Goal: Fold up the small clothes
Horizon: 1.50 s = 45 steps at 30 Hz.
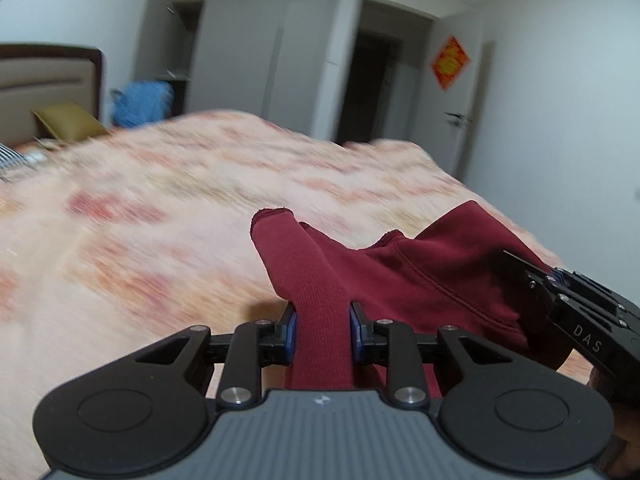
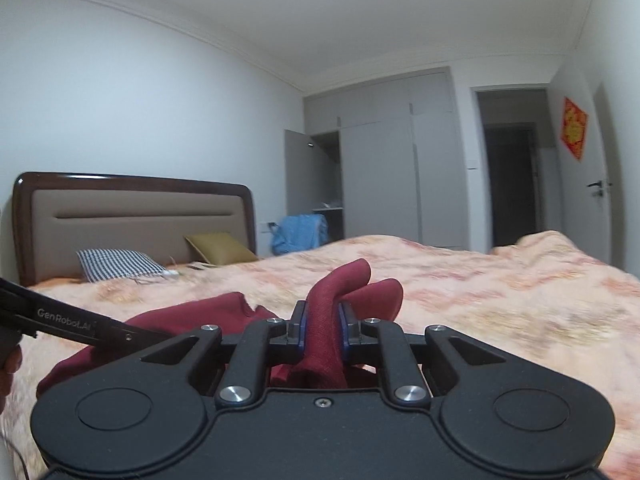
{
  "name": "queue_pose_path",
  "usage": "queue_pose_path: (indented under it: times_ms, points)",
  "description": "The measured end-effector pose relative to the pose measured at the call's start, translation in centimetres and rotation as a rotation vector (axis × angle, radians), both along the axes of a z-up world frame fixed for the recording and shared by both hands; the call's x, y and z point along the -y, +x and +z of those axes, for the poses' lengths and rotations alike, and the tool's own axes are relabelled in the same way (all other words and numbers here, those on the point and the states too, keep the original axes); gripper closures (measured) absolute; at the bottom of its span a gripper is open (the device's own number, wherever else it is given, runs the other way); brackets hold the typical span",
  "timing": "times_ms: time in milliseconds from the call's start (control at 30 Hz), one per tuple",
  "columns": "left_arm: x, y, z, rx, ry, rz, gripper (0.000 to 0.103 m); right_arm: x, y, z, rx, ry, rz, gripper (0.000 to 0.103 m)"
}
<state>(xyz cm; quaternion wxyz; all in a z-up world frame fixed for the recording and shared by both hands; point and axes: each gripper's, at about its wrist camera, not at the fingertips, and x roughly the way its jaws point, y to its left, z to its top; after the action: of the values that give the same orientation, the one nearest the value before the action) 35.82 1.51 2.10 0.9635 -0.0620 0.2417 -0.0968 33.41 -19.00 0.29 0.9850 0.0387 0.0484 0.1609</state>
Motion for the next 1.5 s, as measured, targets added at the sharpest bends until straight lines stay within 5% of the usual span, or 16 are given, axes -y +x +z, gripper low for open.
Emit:
queue_pose_path:
  times_ms: [267,433,600,667,833,1067,1167,1500]
  points:
    - [-5.4,2.5,-2.1,-0.099,0.039,0.154,0.073,-3.5,4.6,-4.7,-0.211,-0.021,-0.065,0.086]
    - [-6.6,2.5,-5.3,-0.158,0.029,0.179,0.067,-1.3,5.0,-5.8,-0.299,0.110,-0.069,0.081]
    - [-6.6,2.4,-5.3,-0.155,0.030,0.185,0.065,-1.8,4.5,-5.2,-0.290,0.062,-0.082,0.075]
    - [-6.4,2.2,-5.1,-0.160,0.031,0.188,0.061,-1.7,3.9,-4.8,-0.286,0.042,-0.094,0.066]
    - [-6.2,1.3,-4.2,-0.159,0.027,0.189,0.030,-1.5,1.7,-3.1,-0.242,0.002,-0.105,0.037]
    - [-6.2,-2.1,-1.0,-0.100,0.013,0.233,0.008,-0.7,-3.4,0.6,-0.163,0.025,-0.117,0.007]
    - [-6.1,-4.6,0.7,-0.057,0.021,0.256,0.000,-0.5,-6.3,2.1,-0.130,0.035,-0.113,0.001]
    - [-5.1,-14.3,3.4,0.023,0.058,0.283,0.000,-1.5,-16.8,3.6,-0.087,0.045,-0.102,0.001]
